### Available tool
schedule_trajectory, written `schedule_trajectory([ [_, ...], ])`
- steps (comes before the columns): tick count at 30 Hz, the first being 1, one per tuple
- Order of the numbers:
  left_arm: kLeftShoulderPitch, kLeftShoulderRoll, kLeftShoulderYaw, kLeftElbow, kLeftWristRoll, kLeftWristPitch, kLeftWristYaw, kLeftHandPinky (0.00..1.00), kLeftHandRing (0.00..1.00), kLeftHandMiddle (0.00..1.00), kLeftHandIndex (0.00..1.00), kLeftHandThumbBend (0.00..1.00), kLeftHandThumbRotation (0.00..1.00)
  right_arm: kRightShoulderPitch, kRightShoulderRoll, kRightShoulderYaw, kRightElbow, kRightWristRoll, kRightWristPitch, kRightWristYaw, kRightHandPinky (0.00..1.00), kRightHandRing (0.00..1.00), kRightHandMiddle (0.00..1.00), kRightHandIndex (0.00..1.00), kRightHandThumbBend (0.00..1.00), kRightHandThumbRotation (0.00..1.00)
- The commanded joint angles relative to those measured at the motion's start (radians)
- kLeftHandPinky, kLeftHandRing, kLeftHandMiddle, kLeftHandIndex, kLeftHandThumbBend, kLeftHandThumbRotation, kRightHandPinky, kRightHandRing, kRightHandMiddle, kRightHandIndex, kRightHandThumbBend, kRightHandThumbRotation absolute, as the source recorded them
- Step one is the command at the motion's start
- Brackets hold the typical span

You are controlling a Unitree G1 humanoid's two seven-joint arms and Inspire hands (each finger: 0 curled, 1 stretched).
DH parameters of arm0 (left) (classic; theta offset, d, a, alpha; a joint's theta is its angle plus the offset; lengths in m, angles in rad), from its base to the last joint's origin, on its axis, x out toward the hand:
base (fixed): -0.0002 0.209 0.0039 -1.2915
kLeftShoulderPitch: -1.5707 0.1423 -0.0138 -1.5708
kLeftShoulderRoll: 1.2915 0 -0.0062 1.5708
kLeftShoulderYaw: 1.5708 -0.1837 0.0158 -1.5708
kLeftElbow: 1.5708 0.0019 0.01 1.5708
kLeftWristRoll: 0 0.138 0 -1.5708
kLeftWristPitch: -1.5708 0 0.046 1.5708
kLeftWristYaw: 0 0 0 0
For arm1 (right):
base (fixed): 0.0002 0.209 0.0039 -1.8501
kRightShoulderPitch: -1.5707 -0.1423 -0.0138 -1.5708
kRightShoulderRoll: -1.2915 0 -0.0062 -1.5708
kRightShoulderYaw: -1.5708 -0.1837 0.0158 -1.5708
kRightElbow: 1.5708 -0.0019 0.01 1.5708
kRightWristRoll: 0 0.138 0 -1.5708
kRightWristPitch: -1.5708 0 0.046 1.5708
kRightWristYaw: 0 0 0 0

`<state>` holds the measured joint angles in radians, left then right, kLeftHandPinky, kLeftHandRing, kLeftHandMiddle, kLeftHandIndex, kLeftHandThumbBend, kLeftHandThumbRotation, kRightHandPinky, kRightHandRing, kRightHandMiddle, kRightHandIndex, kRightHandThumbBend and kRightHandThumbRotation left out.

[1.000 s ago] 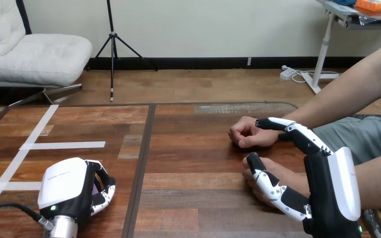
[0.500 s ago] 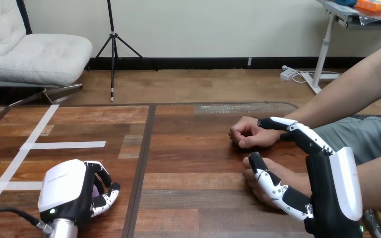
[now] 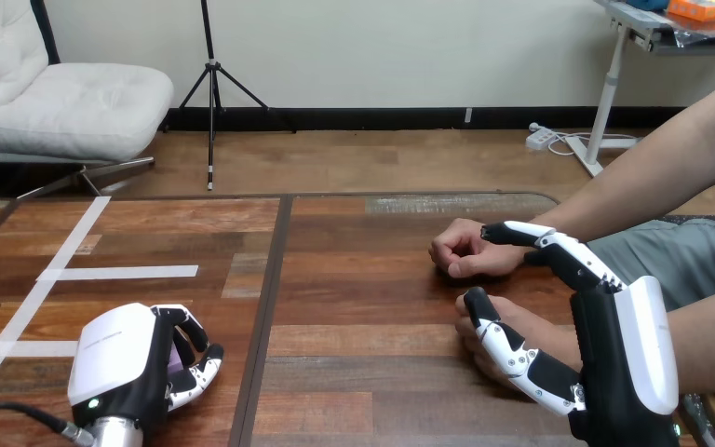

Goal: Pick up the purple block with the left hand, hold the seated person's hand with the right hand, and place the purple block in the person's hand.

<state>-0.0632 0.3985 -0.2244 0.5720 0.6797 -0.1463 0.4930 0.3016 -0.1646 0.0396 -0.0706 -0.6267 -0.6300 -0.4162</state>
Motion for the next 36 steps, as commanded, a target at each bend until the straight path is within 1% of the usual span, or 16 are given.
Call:
schedule_trajectory([
  [1, 0.002, -0.005, -0.017, 0.034, -0.014, -0.050, 0.012, 0.32, 0.39, 0.45, 0.45, 0.46, 0.27, -0.040, -0.008, -0.007, -0.039, 0.003, -0.004, -0.002, 0.66, 0.73, 0.71, 0.69, 0.42, 0.34],
  [8, 0.000, -0.004, -0.018, 0.044, -0.018, -0.073, 0.024, 0.32, 0.39, 0.45, 0.45, 0.48, 0.27, -0.043, -0.009, -0.006, -0.037, 0.007, -0.007, 0.000, 0.66, 0.73, 0.71, 0.69, 0.43, 0.34],
  [13, 0.002, -0.006, -0.014, 0.053, -0.026, -0.106, 0.043, 0.32, 0.39, 0.45, 0.45, 0.49, 0.27, -0.045, -0.010, -0.005, -0.036, 0.008, -0.009, 0.001, 0.66, 0.73, 0.71, 0.69, 0.43, 0.34],
  [17, 0.000, -0.005, -0.015, 0.064, -0.026, -0.134, 0.060, 0.31, 0.39, 0.45, 0.45, 0.50, 0.25, -0.045, -0.009, -0.005, -0.037, 0.007, -0.007, 0.001, 0.66, 0.73, 0.71, 0.69, 0.43, 0.33],
  [36, -0.009, -0.010, -0.011, 0.087, -0.034, -0.163, 0.065, 0.32, 0.39, 0.45, 0.45, 0.54, 0.20, -0.044, -0.007, -0.007, -0.044, 0.007, 0.001, 0.003, 0.65, 0.73, 0.71, 0.69, 0.43, 0.35],
])
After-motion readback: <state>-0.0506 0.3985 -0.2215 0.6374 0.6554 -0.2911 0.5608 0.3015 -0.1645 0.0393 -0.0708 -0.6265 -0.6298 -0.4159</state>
